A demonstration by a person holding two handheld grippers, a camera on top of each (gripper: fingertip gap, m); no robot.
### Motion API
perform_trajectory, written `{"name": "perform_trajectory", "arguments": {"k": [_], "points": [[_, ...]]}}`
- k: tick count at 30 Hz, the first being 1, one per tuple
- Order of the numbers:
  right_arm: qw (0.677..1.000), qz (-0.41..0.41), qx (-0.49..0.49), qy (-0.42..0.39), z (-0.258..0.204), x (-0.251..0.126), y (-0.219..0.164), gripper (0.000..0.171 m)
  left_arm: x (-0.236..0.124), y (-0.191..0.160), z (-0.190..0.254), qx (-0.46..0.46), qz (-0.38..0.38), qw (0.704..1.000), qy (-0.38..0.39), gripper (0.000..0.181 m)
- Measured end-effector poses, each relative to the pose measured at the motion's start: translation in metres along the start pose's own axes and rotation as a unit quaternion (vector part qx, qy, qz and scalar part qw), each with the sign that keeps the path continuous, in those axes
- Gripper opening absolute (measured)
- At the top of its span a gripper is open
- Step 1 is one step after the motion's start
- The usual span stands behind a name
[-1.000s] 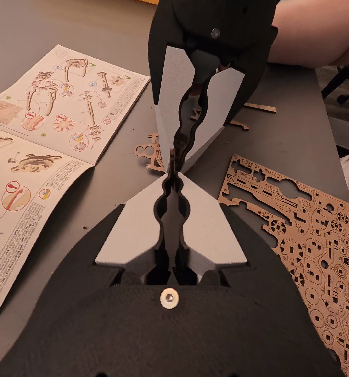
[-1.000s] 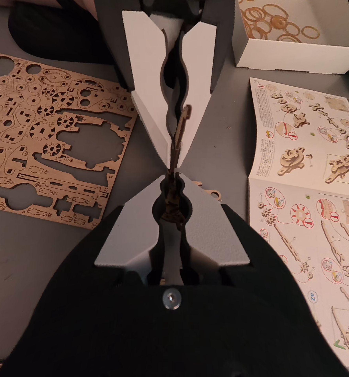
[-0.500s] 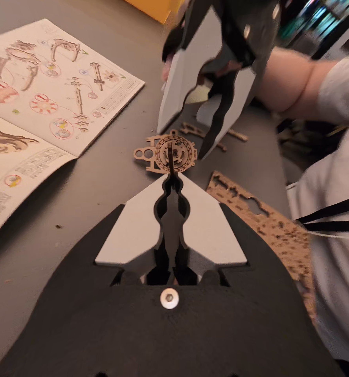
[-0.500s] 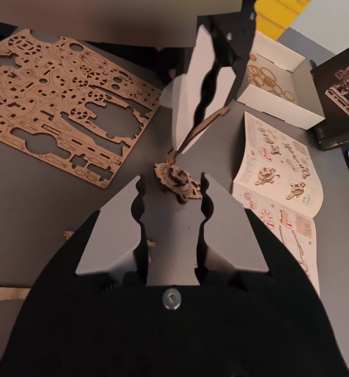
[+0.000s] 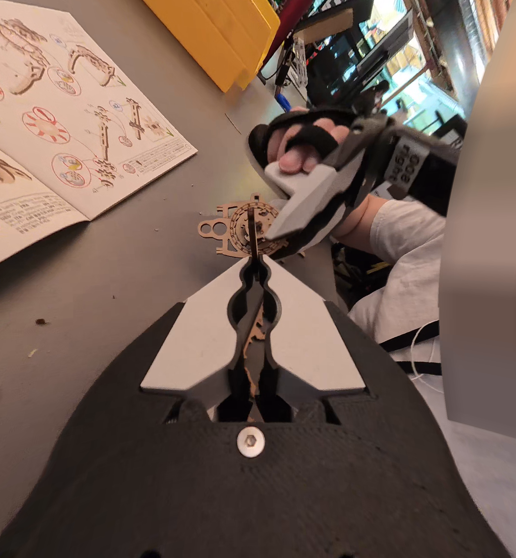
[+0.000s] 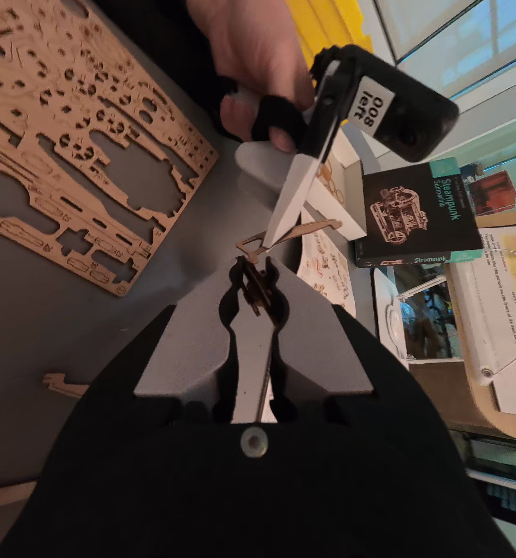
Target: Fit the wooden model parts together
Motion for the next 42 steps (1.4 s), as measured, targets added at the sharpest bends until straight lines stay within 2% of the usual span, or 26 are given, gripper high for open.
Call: {"name": "perform_trajectory", "arguments": {"k": [12,18,21,31,35,42], "points": [[0.982,-0.098,-0.16,0.002,-0.018,0.01,-0.013,0.005,0.003,-0.011,-0.018,-0.097,0.003,0.995,0.03,0.001],[0.981,-0.126,-0.15,0.005,-0.016,0.01,-0.013,0.005,0.002,-0.01,-0.018,-0.104,0.009,0.994,0.035,0.001],[0.987,-0.115,-0.112,0.023,-0.019,0.007,-0.01,0.012,0.003,-0.011,-0.014,-0.111,0.006,0.994,0.022,0.0],[0.977,-0.129,-0.169,0.008,-0.019,0.009,-0.011,0.01,0.005,-0.01,-0.01,-0.119,0.01,0.993,0.017,0.0],[0.983,-0.118,-0.137,0.014,-0.018,0.008,-0.009,0.009,0.005,-0.01,-0.008,-0.114,0.01,0.993,0.019,0.0],[0.997,-0.077,0.007,-0.007,0.004,0.003,-0.008,0.008,-0.002,0.011,0.007,-0.066,0.054,0.996,-0.027,0.02]]}}
Point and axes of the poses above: each gripper's, where its closed fingertips meet, x out along the fingers, y out of its top, z = x × y across the jaws, the point moved 1 cm from there along -x, back along the fingers, and after that the axes turned 5 degrees about -y, right-handed, at the moved point
